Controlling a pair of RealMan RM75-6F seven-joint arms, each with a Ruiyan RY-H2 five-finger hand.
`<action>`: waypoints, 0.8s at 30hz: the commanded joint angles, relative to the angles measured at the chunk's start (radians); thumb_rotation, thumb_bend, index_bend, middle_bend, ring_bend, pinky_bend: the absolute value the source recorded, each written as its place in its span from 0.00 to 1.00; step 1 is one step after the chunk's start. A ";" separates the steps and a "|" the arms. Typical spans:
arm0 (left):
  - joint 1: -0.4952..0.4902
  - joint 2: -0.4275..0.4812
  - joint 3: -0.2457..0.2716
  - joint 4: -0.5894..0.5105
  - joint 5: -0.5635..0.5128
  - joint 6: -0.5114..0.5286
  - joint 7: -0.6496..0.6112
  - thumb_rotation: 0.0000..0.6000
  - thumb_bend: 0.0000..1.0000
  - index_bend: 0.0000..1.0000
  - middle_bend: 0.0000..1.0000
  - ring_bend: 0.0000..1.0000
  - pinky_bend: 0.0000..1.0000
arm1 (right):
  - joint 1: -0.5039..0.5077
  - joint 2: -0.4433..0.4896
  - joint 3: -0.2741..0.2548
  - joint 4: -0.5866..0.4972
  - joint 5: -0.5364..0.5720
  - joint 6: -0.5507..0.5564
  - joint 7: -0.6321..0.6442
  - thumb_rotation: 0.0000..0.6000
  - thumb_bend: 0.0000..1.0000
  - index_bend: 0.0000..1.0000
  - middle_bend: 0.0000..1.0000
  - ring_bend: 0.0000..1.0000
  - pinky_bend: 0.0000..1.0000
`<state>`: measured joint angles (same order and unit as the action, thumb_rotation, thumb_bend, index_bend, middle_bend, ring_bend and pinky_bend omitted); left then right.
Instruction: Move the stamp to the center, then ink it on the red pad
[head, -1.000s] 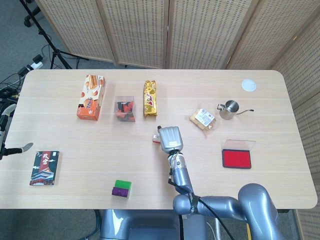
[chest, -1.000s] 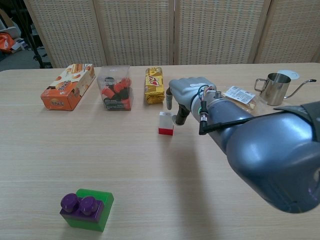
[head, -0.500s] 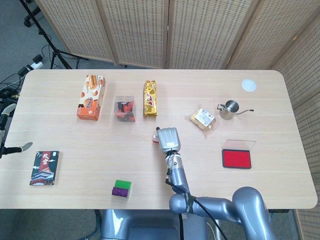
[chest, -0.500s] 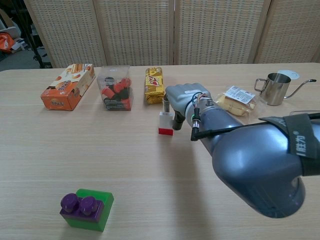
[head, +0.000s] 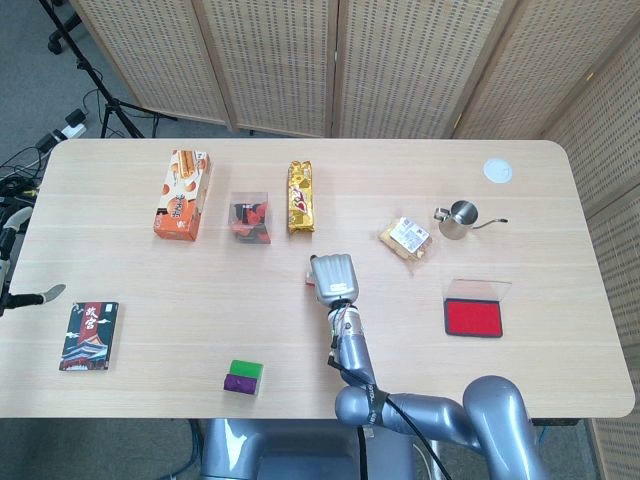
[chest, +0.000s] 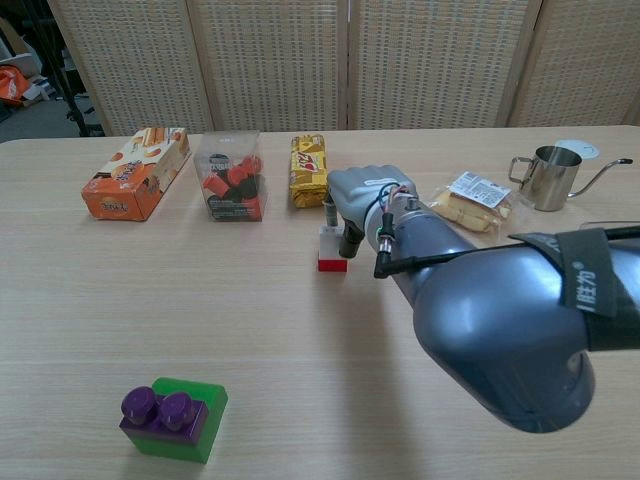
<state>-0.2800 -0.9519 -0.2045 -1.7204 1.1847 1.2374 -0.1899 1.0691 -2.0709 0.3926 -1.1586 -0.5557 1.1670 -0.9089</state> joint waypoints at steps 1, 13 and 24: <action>-0.001 0.001 0.000 0.000 0.000 -0.004 0.000 1.00 0.08 0.00 0.00 0.00 0.00 | -0.001 -0.005 0.004 0.008 -0.011 -0.003 0.006 1.00 0.54 0.52 0.99 1.00 1.00; -0.004 0.004 0.001 -0.001 0.000 -0.018 0.001 1.00 0.08 0.00 0.00 0.00 0.00 | -0.027 0.057 0.024 -0.101 -0.073 0.031 0.024 1.00 0.62 0.55 0.99 1.00 1.00; -0.003 0.003 0.013 -0.018 0.024 -0.016 0.020 1.00 0.07 0.00 0.00 0.00 0.00 | -0.205 0.397 -0.048 -0.454 -0.225 0.119 0.093 1.00 0.62 0.55 0.99 1.00 1.00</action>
<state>-0.2831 -0.9485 -0.1934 -1.7360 1.2062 1.2211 -0.1727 0.9328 -1.7728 0.3795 -1.5204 -0.7276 1.2572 -0.8523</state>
